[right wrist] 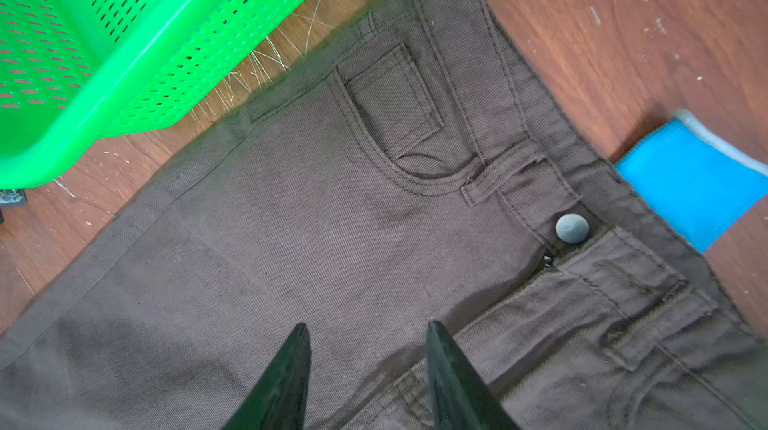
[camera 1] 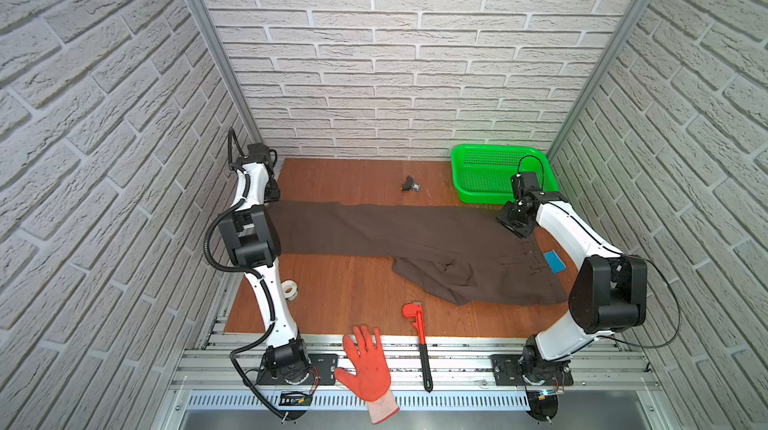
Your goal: Fold and stack the trousers
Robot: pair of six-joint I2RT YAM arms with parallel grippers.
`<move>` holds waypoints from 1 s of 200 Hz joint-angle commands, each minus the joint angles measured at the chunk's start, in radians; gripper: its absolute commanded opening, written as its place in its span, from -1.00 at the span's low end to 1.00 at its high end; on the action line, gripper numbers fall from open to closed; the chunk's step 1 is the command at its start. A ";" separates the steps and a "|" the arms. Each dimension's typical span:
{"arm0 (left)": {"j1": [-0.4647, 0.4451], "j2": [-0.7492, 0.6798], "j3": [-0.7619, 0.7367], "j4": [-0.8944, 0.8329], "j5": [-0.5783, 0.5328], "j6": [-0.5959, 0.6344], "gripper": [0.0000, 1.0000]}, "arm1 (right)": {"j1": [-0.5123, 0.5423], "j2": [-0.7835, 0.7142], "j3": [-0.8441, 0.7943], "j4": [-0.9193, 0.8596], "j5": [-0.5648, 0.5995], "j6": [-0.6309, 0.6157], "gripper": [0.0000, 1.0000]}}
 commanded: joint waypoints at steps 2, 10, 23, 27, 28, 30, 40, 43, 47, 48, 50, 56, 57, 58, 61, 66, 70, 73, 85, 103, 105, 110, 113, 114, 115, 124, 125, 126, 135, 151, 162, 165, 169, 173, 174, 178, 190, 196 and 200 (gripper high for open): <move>-0.031 -0.074 0.019 -0.052 0.006 0.016 0.33 | 0.008 -0.056 0.030 -0.042 0.020 -0.030 0.00; -0.048 -0.124 -0.015 -0.034 0.022 0.016 0.35 | 0.009 -0.077 0.027 -0.048 0.012 -0.034 0.02; -0.093 -0.232 -0.099 0.003 0.043 0.016 0.36 | 0.019 -0.119 0.016 -0.063 0.002 -0.044 0.03; -0.113 -0.268 -0.132 0.013 0.046 0.016 0.36 | 0.023 -0.132 0.013 -0.069 0.002 -0.047 0.03; -0.118 -0.277 -0.141 0.017 0.047 0.016 0.36 | 0.024 -0.134 0.012 -0.072 0.004 -0.048 0.03; -0.130 -0.296 -0.160 0.024 0.049 0.017 0.36 | 0.027 -0.141 0.011 -0.076 0.004 -0.050 0.04; -0.188 -0.397 -0.262 0.055 0.063 0.016 0.37 | 0.040 -0.179 -0.004 -0.094 0.003 -0.053 0.04; -0.207 -0.429 -0.295 0.065 0.068 0.011 0.36 | 0.044 -0.189 -0.008 -0.099 0.002 -0.053 0.04; -0.233 -0.463 -0.340 0.076 0.078 0.006 0.36 | 0.052 -0.203 -0.016 -0.106 0.000 -0.051 0.04; -0.239 -0.475 -0.352 0.079 0.081 0.004 0.36 | 0.055 -0.208 -0.017 -0.108 0.000 -0.051 0.04; -0.252 -0.498 -0.375 0.085 0.085 0.000 0.36 | 0.059 -0.216 -0.021 -0.112 -0.001 -0.051 0.04; -0.290 -0.559 -0.445 0.099 0.096 -0.021 0.36 | 0.072 -0.239 -0.032 -0.124 0.000 -0.051 0.04; -0.297 -0.569 -0.457 0.101 0.098 -0.026 0.36 | 0.075 -0.242 -0.034 -0.126 -0.001 -0.051 0.04; -0.303 -0.580 -0.470 0.104 0.099 -0.030 0.36 | 0.078 -0.245 -0.036 -0.128 0.000 -0.051 0.04; -0.322 -0.609 -0.503 0.112 0.111 -0.043 0.36 | 0.085 -0.256 -0.041 -0.135 0.001 -0.050 0.04; -0.354 -0.653 -0.567 0.126 0.130 -0.065 0.35 | 0.098 -0.275 -0.051 -0.145 0.003 -0.049 0.04; -0.381 -0.696 -0.617 0.137 0.140 -0.086 0.35 | 0.109 -0.291 -0.060 -0.154 0.004 -0.048 0.04; -0.401 -0.725 -0.653 0.147 0.150 -0.099 0.34 | 0.115 -0.302 -0.066 -0.162 0.004 -0.047 0.04; -0.491 -0.829 -0.794 0.188 0.194 -0.186 0.32 | 0.146 -0.350 -0.094 -0.186 0.009 -0.041 0.04; -0.656 -0.939 -0.967 0.253 0.234 -0.313 0.31 | 0.192 -0.417 -0.151 -0.209 0.014 -0.026 0.03; -0.676 -0.948 -0.984 0.259 0.236 -0.332 0.31 | 0.197 -0.422 -0.157 -0.212 0.014 -0.025 0.03; -0.724 -0.965 -1.018 0.275 0.241 -0.369 0.31 | 0.204 -0.438 -0.174 -0.218 0.017 -0.020 0.03; -0.755 -0.973 -1.038 0.284 0.242 -0.392 0.31 | 0.209 -0.447 -0.183 -0.220 0.018 -0.018 0.03; -0.765 -0.976 -1.044 0.287 0.242 -0.400 0.31 | 0.210 -0.448 -0.187 -0.221 0.018 -0.017 0.03; -0.774 -0.979 -1.050 0.290 0.241 -0.408 0.31 | 0.211 -0.450 -0.191 -0.223 0.018 -0.016 0.03; -0.859 -0.989 -1.100 0.326 0.236 -0.475 0.32 | 0.218 -0.472 -0.219 -0.234 0.020 -0.011 0.03; -0.867 -0.989 -1.103 0.331 0.236 -0.479 0.32 | 0.218 -0.474 -0.223 -0.236 0.019 -0.009 0.03; -0.875 -0.989 -1.109 0.337 0.236 -0.488 0.32 | 0.219 -0.475 -0.224 -0.237 0.018 -0.009 0.03; -0.944 -0.980 -1.151 0.384 0.236 -0.551 0.34 | 0.220 -0.499 -0.254 -0.242 0.014 -0.004 0.03; -1.043 -0.931 -1.187 0.465 0.229 -0.626 0.37 | 0.220 -0.541 -0.311 -0.237 0.008 0.009 0.03; -1.099 -0.887 -1.190 0.501 0.201 -0.655 0.40 | 0.220 -0.560 -0.344 -0.235 0.005 0.016 0.03; -1.110 -0.874 -1.187 0.508 0.197 -0.662 0.41 | 0.220 -0.564 -0.350 -0.234 0.005 0.016 0.03; -1.122 -0.858 -1.188 0.518 0.195 -0.669 0.41 | 0.220 -0.569 -0.360 -0.234 0.004 0.016 0.03; -1.129 -0.844 -1.188 0.531 0.195 -0.675 0.42 | 0.221 -0.573 -0.367 -0.234 0.004 0.016 0.03; -1.131 -0.840 -1.188 0.536 0.195 -0.676 0.42 | 0.220 -0.575 -0.369 -0.233 0.005 0.016 0.03; -1.139 -0.827 -1.188 0.553 0.197 -0.681 0.43 | 0.220 -0.580 -0.378 -0.231 0.005 0.018 0.03; -1.150 -0.789 -1.194 0.603 0.196 -0.695 0.43 | 0.220 -0.598 -0.403 -0.223 0.013 0.016 0.03; -1.151 -0.770 -1.197 0.628 0.197 -0.700 0.44 | 0.220 -0.606 -0.412 -0.219 0.023 0.016 0.03; -1.150 -0.759 -1.199 0.646 0.197 -0.702 0.44 | 0.220 -0.610 -0.417 -0.219 0.030 0.018 0.03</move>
